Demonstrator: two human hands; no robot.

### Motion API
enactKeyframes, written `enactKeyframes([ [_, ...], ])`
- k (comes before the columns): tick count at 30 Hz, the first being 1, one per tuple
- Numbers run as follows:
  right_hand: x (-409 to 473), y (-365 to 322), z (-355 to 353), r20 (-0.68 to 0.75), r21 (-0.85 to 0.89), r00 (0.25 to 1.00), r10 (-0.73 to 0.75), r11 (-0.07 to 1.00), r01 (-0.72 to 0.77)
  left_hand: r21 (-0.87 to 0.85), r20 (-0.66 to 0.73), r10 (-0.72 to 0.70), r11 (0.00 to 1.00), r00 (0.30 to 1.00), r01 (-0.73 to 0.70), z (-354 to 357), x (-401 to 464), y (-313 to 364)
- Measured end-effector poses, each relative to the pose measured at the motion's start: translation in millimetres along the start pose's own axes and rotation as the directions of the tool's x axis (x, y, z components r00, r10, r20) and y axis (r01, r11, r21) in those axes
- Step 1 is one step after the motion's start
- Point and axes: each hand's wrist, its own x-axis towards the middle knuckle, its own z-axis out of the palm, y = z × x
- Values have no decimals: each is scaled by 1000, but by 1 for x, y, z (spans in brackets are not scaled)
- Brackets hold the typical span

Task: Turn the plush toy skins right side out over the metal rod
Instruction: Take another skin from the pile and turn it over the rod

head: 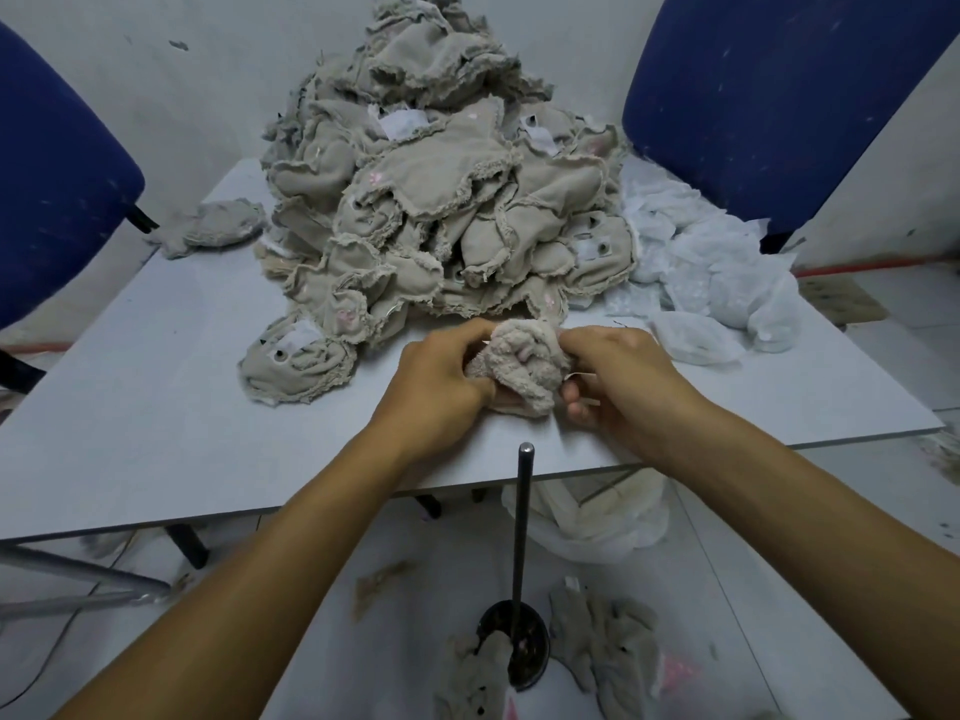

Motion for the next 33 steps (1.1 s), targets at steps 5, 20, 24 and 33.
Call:
enactKeyframes([
  [5, -10, 6, -8, -24, -367, 867, -498, 811, 456, -69, -57, -137, 989, 989, 133, 1, 0, 1],
  [20, -15, 10, -4, 107, -637, 692, -714, 485, 599, -121, 34, -235, 964, 971, 238, 8, -2, 7],
  [24, -9, 10, -4, 76, -722, 807, -585, 526, 449, -61, 66, -181, 981, 981, 185, 9, -6, 8],
  [33, -3, 3, -3, 14, -549, 911, -413, 758, 352, 213, 72, -38, 977, 997, 22, 4, -7, 5],
])
